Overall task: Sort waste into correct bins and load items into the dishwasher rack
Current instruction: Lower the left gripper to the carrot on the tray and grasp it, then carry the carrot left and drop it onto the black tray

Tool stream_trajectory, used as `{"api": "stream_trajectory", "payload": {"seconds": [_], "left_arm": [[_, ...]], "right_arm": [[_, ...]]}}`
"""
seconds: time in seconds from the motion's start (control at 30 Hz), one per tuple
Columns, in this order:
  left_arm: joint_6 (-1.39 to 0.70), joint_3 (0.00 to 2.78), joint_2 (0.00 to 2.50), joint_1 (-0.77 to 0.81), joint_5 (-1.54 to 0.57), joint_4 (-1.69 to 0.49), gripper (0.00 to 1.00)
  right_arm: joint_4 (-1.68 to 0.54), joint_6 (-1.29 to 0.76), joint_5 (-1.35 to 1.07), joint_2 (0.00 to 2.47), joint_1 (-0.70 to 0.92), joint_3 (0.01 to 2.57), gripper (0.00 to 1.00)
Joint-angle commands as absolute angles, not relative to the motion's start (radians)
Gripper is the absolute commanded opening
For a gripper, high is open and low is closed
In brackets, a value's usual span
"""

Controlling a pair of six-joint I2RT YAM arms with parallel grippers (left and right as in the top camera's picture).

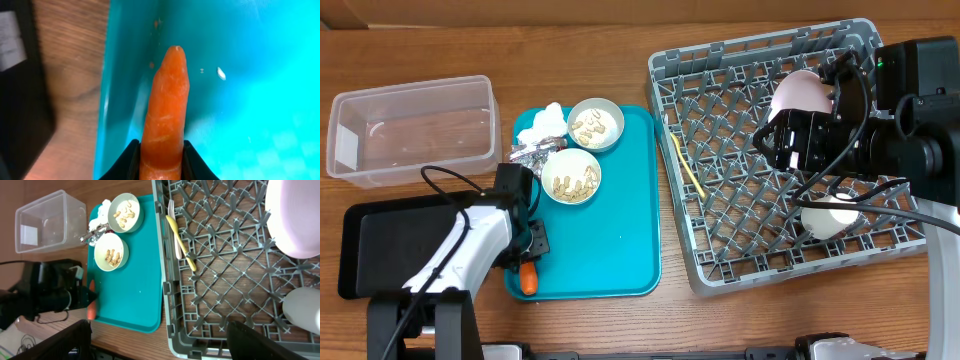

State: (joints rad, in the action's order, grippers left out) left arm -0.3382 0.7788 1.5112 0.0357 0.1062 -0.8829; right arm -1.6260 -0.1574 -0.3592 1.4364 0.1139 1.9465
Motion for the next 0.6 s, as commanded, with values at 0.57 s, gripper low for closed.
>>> {"api": "stream_trajectory", "payload": {"seconds": [0.57], "left_arm": [[-0.69,1.067,1.363,-0.221,0.298,-1.159,0.04]], "right_arm": [[-1.635,-0.161,-0.36,1.438,0.118,1.944,0.9]]}}
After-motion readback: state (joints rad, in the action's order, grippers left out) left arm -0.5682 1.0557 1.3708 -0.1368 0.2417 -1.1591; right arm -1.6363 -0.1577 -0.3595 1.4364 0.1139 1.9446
